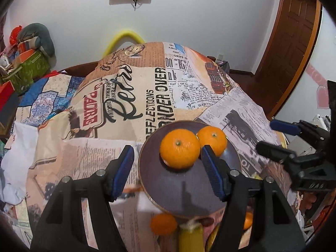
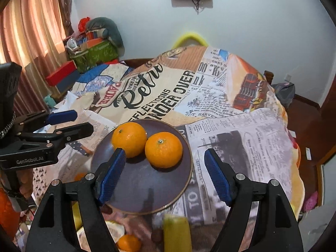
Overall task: Organize fruits
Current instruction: 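Grasp a tangerine with the left tool while the right tool grasps a yellow fruit, then place tangerine on plate with left tool while right tool places yellow fruit there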
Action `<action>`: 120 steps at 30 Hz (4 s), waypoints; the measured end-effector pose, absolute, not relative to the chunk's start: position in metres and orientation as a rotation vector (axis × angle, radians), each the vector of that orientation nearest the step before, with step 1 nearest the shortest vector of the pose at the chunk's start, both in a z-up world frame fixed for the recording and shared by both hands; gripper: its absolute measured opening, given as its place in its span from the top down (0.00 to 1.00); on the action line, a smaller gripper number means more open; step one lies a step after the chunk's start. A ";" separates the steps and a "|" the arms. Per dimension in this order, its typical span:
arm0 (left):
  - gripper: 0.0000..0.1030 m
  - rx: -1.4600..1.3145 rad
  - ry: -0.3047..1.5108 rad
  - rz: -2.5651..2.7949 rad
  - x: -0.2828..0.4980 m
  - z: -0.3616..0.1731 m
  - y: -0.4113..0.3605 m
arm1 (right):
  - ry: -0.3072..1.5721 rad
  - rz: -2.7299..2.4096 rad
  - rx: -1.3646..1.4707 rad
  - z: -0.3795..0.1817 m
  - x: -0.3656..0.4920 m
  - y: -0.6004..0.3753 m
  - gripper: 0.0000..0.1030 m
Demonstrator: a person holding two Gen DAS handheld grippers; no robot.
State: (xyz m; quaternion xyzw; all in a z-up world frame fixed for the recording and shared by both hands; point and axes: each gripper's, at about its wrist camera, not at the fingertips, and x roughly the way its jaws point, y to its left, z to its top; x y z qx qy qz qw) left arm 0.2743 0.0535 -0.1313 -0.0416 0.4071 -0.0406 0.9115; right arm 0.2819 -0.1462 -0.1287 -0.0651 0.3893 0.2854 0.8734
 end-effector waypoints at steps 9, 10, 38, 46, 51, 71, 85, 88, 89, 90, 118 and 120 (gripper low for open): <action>0.36 -0.110 0.878 -0.047 0.237 -0.143 0.065 | 0.785 0.543 -0.110 -0.125 0.246 -0.170 0.23; 0.36 -0.114 0.886 -0.045 0.234 -0.147 0.066 | 0.782 0.529 -0.107 -0.126 0.244 -0.173 0.23; 0.56 -0.174 1.012 -0.064 0.216 -0.219 0.062 | 0.959 0.477 -0.038 -0.210 0.223 -0.199 0.40; 0.64 -0.154 0.999 -0.082 0.218 -0.220 0.057 | 0.985 0.511 -0.037 -0.213 0.237 -0.189 0.54; 0.65 -0.156 1.002 -0.092 0.218 -0.219 0.059 | 1.005 0.535 -0.004 -0.215 0.243 -0.190 0.63; 0.65 -0.146 0.874 -0.068 0.201 -0.166 0.061 | 0.813 0.518 0.026 -0.145 0.220 -0.212 0.69; 0.65 -0.128 0.827 -0.092 0.214 -0.149 0.050 | 0.737 0.589 0.000 -0.125 0.222 -0.181 0.69; 0.65 -0.129 0.835 -0.099 0.218 -0.154 0.047 | 0.749 0.614 -0.008 -0.132 0.227 -0.168 0.69; 0.65 -0.128 0.839 -0.101 0.220 -0.156 0.047 | 0.749 0.614 -0.008 -0.132 0.227 -0.168 0.69; 0.65 -0.127 0.841 -0.102 0.221 -0.158 0.046 | 0.751 0.619 -0.009 -0.132 0.226 -0.168 0.69; 0.65 -0.110 0.950 -0.103 0.284 -0.209 0.044 | 0.832 0.689 -0.019 -0.169 0.285 -0.111 0.69; 0.65 -0.123 0.957 -0.100 0.286 -0.212 0.045 | 0.835 0.691 -0.021 -0.171 0.287 -0.110 0.69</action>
